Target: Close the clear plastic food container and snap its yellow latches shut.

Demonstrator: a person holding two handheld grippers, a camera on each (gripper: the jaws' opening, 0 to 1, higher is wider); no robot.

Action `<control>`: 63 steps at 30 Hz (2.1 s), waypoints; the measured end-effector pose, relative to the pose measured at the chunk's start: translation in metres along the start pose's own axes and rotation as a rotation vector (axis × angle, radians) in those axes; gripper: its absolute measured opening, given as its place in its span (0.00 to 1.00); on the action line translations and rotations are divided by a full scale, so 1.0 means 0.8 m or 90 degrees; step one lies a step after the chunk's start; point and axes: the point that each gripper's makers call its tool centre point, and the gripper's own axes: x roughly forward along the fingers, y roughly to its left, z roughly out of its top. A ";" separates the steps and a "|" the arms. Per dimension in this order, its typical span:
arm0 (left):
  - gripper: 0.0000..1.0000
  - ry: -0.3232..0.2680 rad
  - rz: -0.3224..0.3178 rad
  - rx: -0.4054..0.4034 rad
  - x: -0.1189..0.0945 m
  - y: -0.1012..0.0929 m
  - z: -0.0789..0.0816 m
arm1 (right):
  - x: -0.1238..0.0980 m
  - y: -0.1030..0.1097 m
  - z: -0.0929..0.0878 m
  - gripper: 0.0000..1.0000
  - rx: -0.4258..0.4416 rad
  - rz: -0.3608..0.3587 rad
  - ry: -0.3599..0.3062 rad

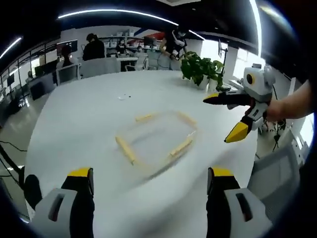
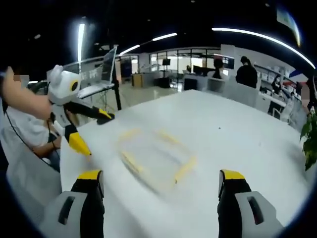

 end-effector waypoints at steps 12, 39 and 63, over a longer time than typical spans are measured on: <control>0.97 -0.071 0.006 -0.113 -0.023 -0.001 -0.006 | -0.018 0.006 0.004 0.96 0.045 -0.016 -0.030; 0.94 -0.117 0.006 -0.159 -0.083 -0.009 -0.030 | -0.063 0.045 -0.009 0.94 0.065 -0.023 -0.057; 0.92 -0.095 -0.012 -0.154 -0.114 -0.040 -0.074 | -0.112 0.071 -0.040 0.94 0.059 -0.025 -0.046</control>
